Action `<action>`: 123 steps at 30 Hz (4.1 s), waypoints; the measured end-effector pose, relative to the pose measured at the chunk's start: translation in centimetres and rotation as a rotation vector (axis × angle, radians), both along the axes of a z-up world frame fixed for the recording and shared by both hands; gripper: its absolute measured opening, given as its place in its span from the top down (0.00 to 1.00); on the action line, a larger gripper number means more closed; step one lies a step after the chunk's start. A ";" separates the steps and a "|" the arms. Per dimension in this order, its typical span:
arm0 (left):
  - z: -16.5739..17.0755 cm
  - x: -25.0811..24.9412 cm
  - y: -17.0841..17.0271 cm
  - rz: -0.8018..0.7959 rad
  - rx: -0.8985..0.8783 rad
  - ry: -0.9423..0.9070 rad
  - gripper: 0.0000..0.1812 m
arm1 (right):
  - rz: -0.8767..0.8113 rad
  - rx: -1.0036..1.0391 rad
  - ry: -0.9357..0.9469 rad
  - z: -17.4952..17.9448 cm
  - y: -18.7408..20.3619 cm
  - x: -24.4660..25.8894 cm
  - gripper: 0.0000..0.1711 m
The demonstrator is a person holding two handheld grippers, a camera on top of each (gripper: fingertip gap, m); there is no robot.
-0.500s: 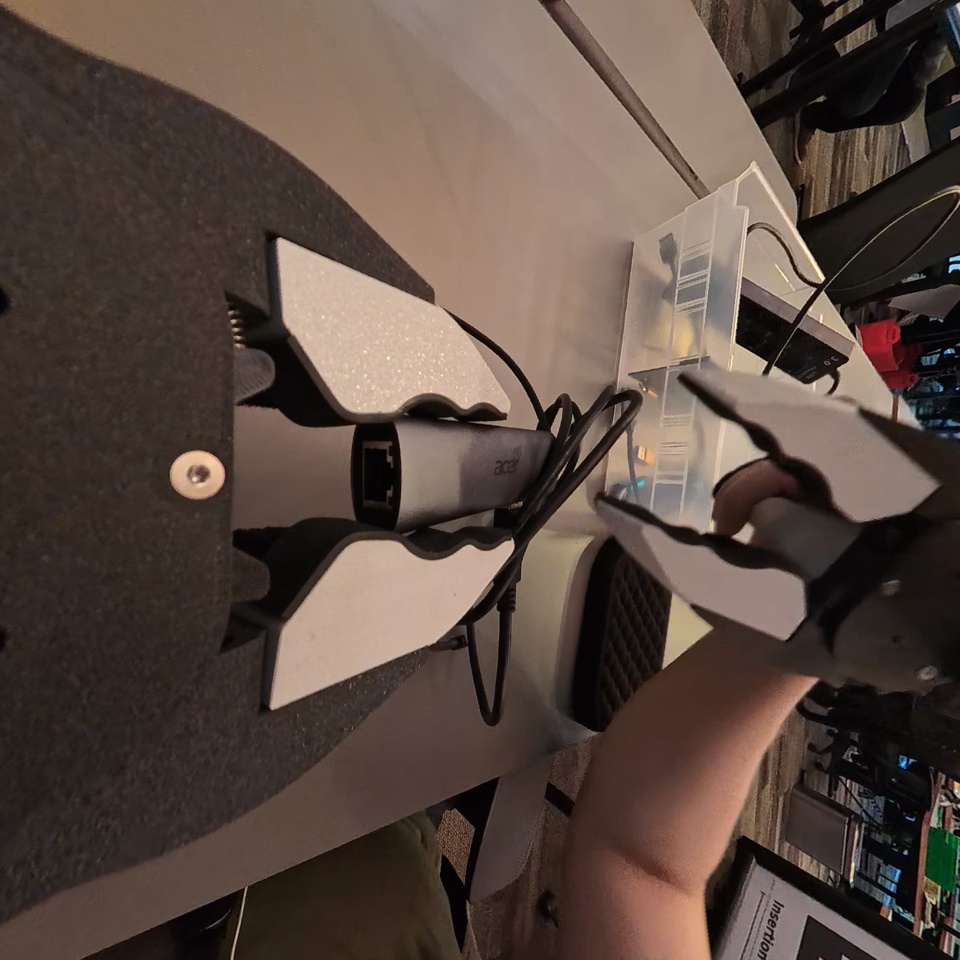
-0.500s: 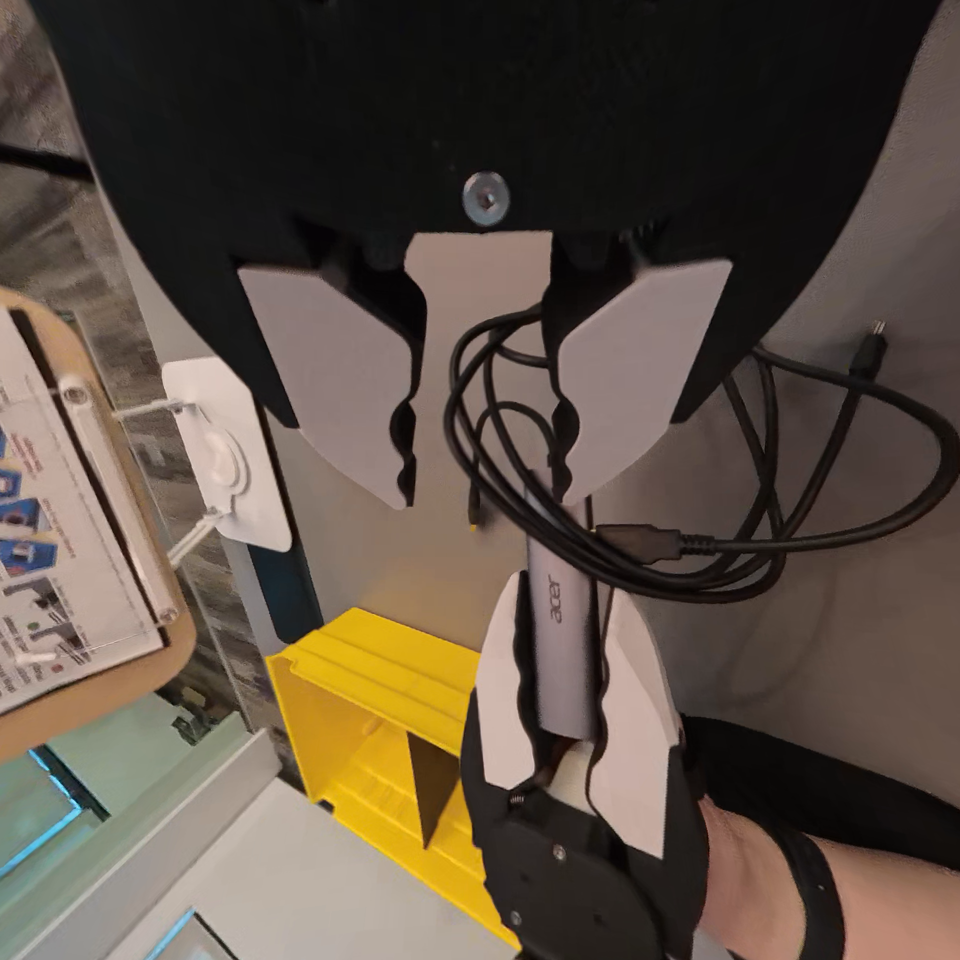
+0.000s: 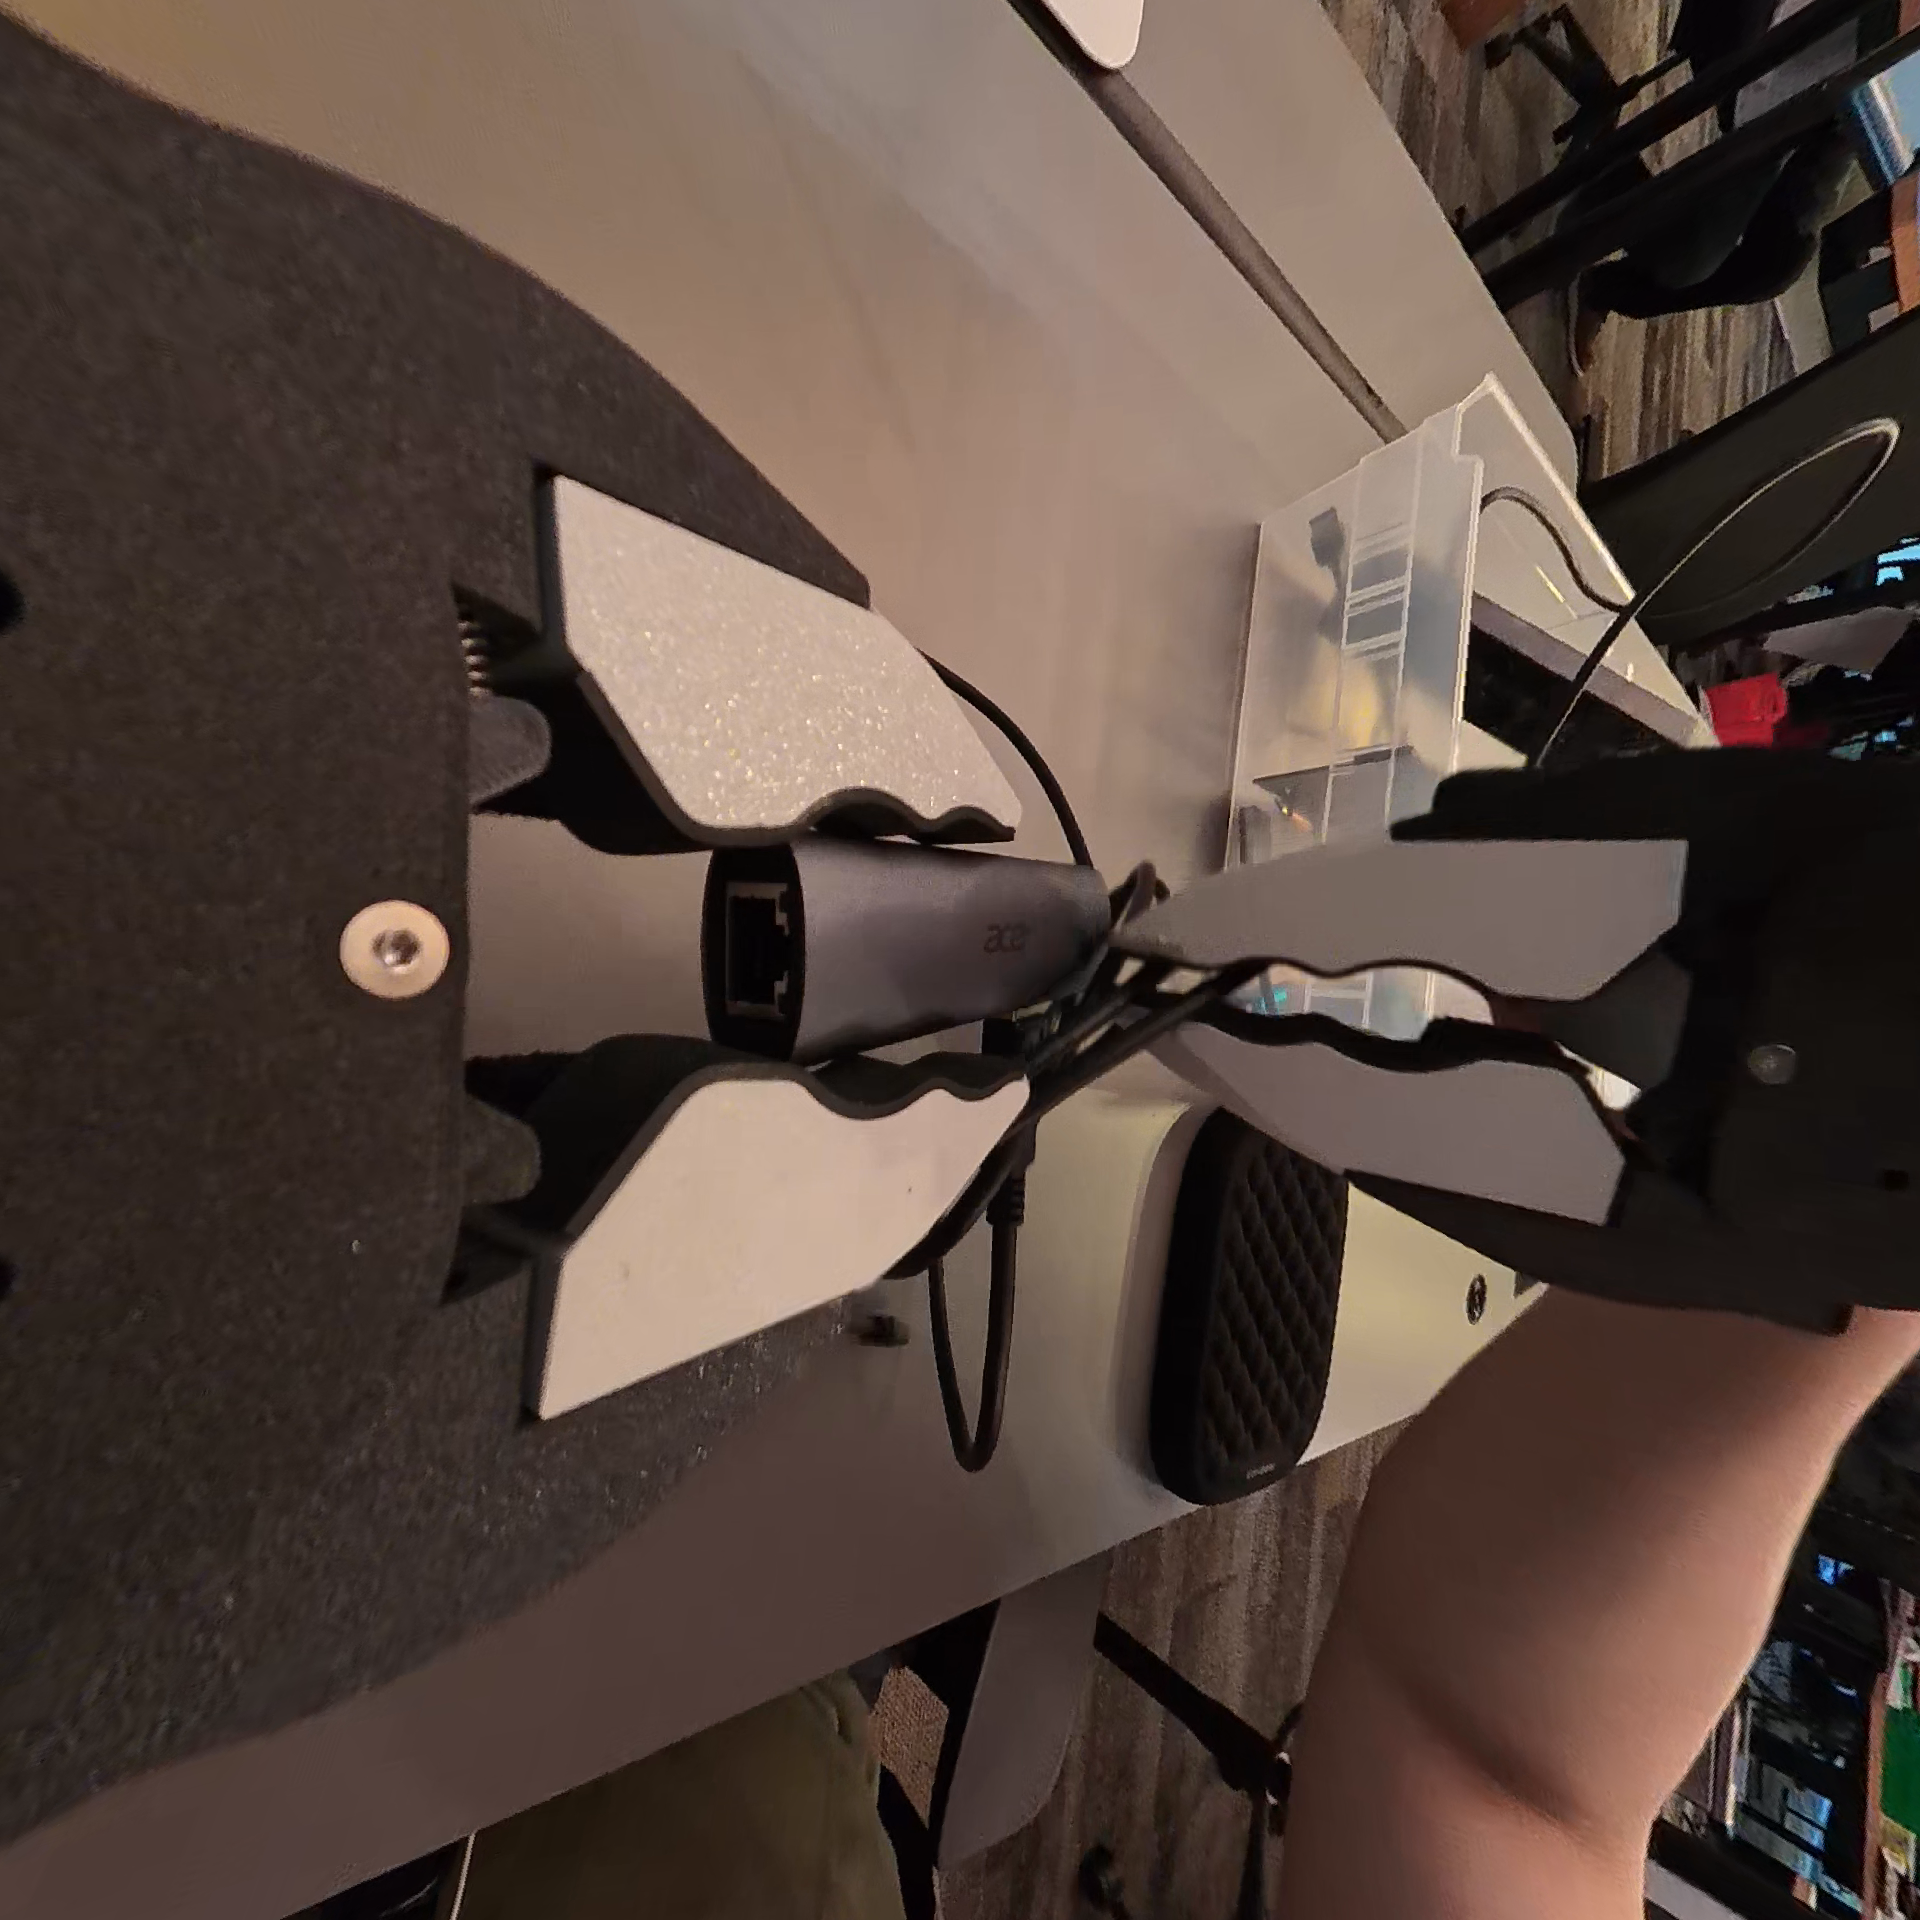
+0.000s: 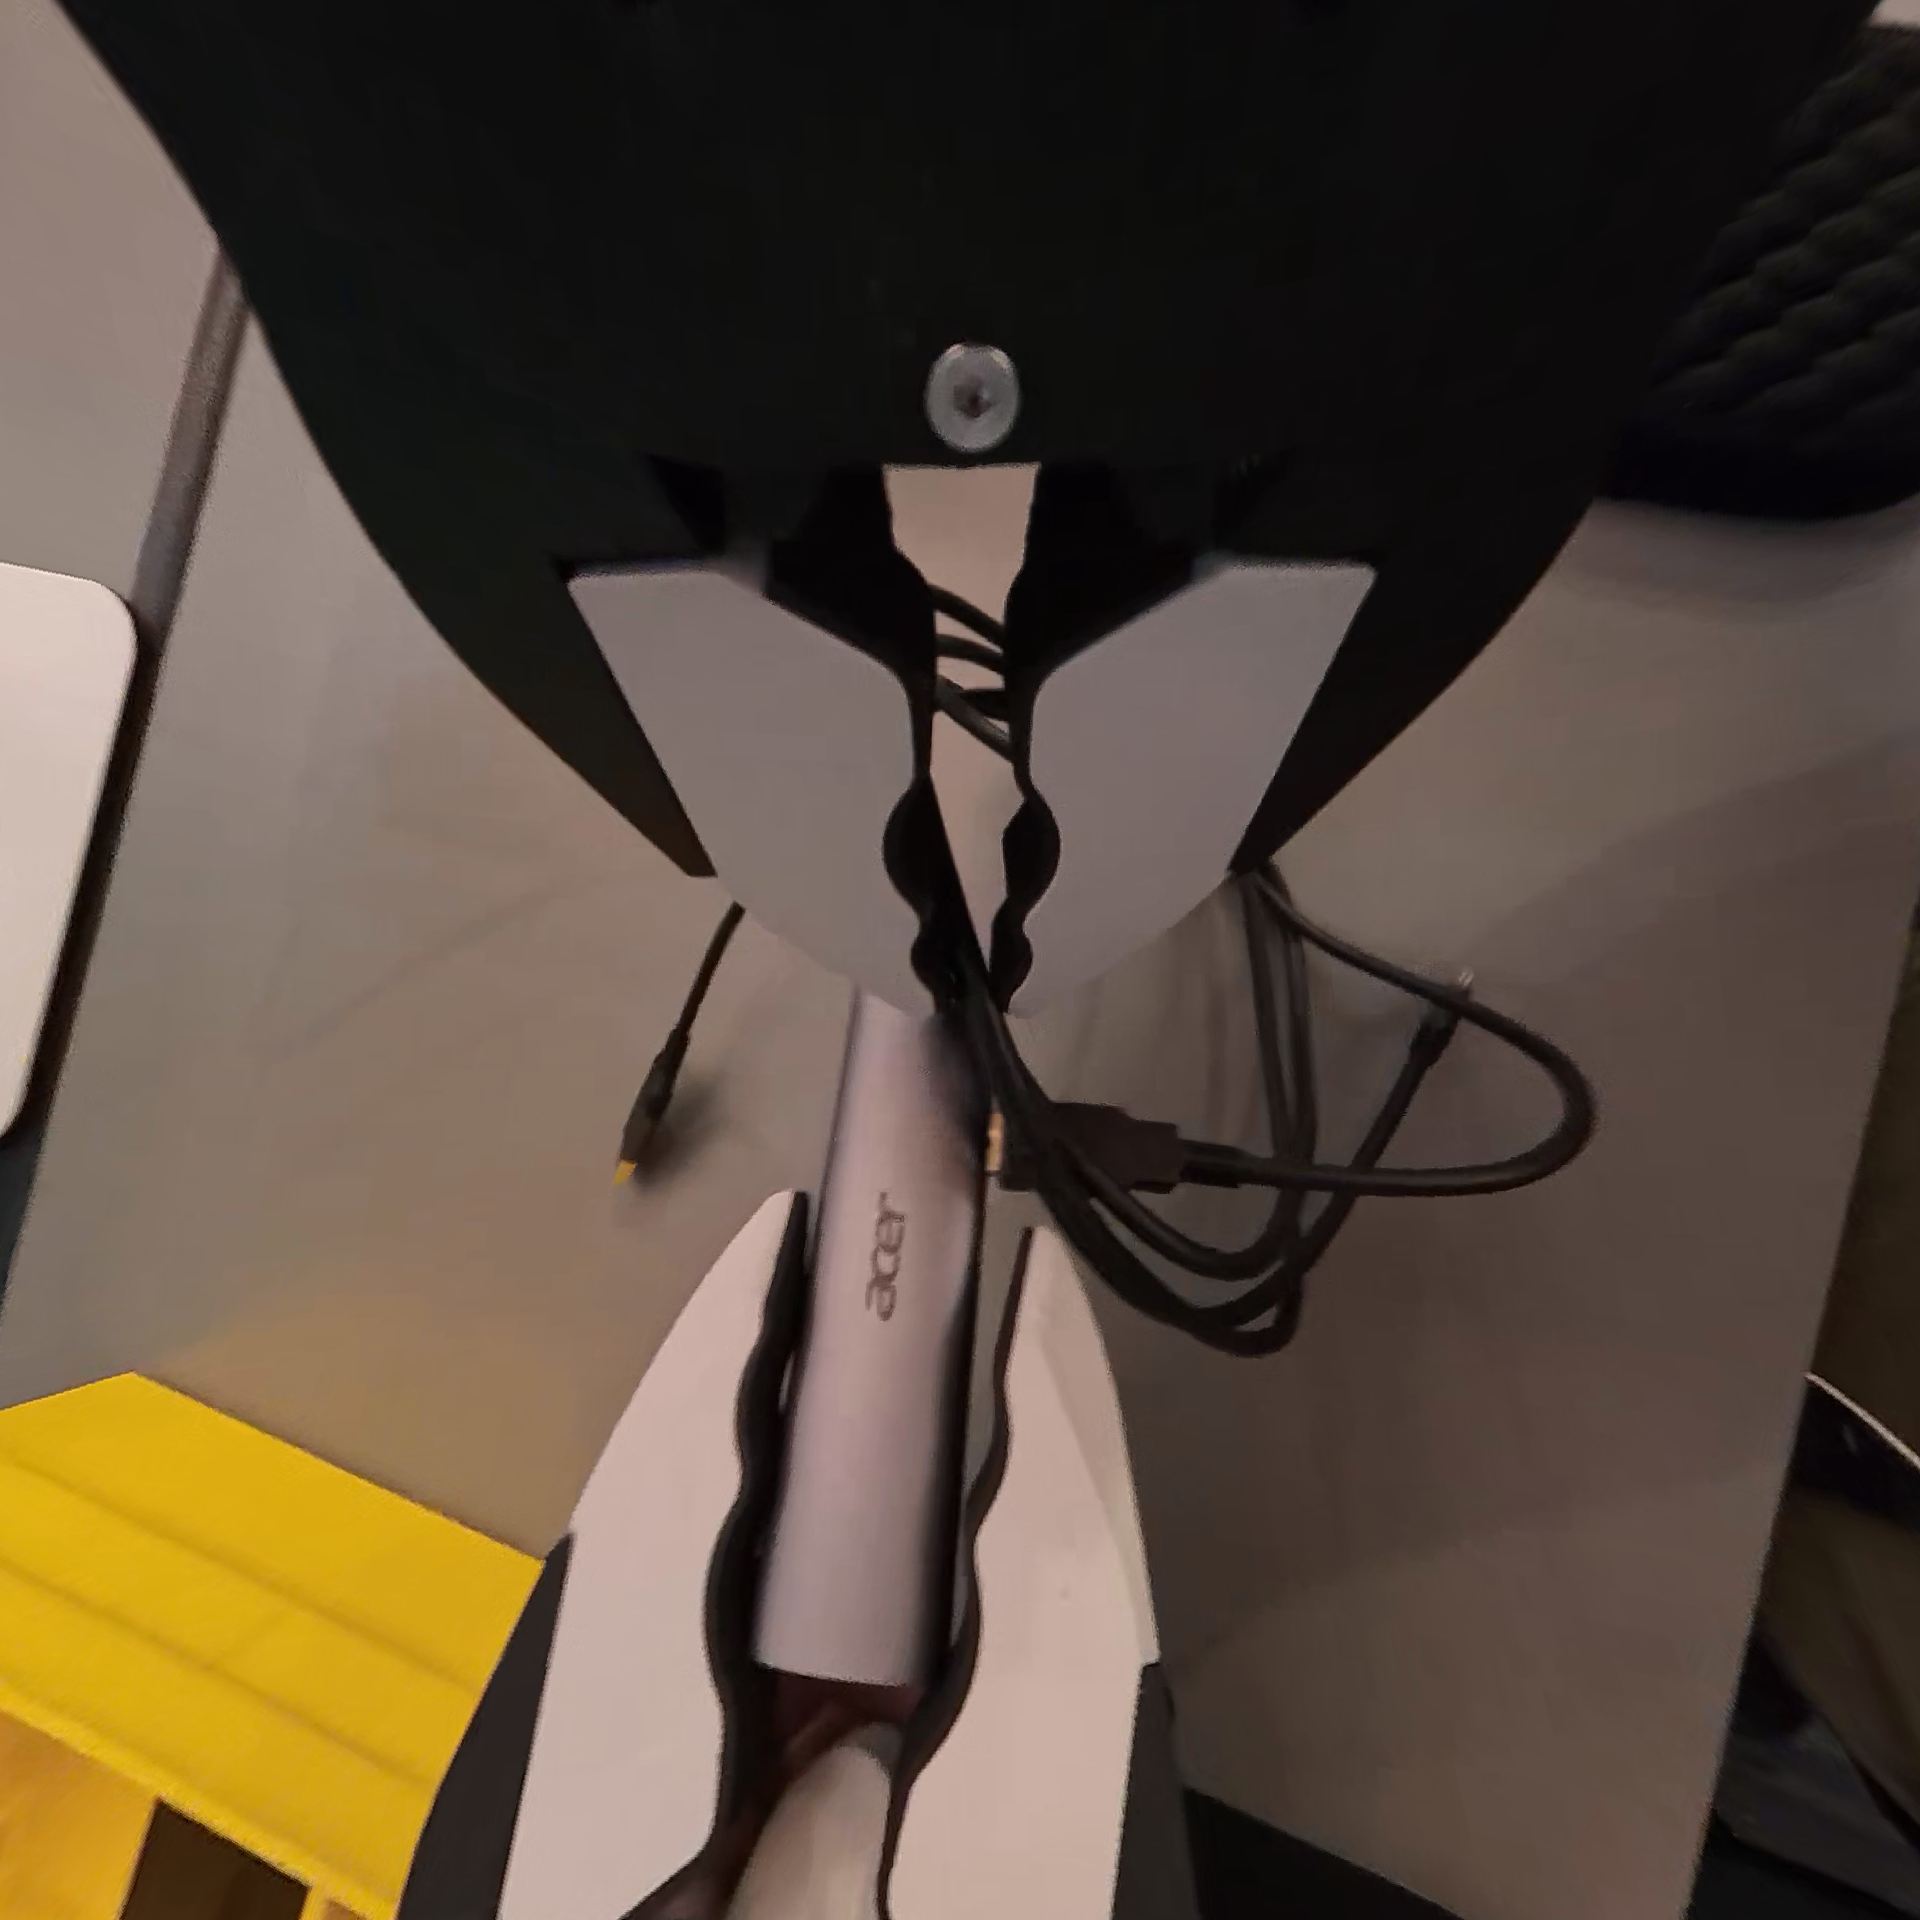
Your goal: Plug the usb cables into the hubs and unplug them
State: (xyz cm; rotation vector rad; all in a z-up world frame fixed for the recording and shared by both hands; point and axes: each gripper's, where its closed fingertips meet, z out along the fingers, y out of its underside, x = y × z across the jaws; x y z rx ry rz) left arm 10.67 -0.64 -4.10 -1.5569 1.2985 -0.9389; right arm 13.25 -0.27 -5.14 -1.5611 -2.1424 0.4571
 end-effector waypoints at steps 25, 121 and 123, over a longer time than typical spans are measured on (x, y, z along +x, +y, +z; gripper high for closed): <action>3.6 -2.9 3.6 0.286 0.215 -0.109 0.79 | -0.223 -0.496 0.641 7.4 -3.8 -0.5 0.75; 0.9 -2.7 -0.4 -0.031 0.281 0.106 0.81 | -0.004 -0.677 0.472 -0.1 0.1 -4.3 0.82; 0.4 -2.7 -0.2 -0.024 0.328 0.139 0.82 | -0.012 -0.703 0.443 -0.4 0.0 -4.2 0.82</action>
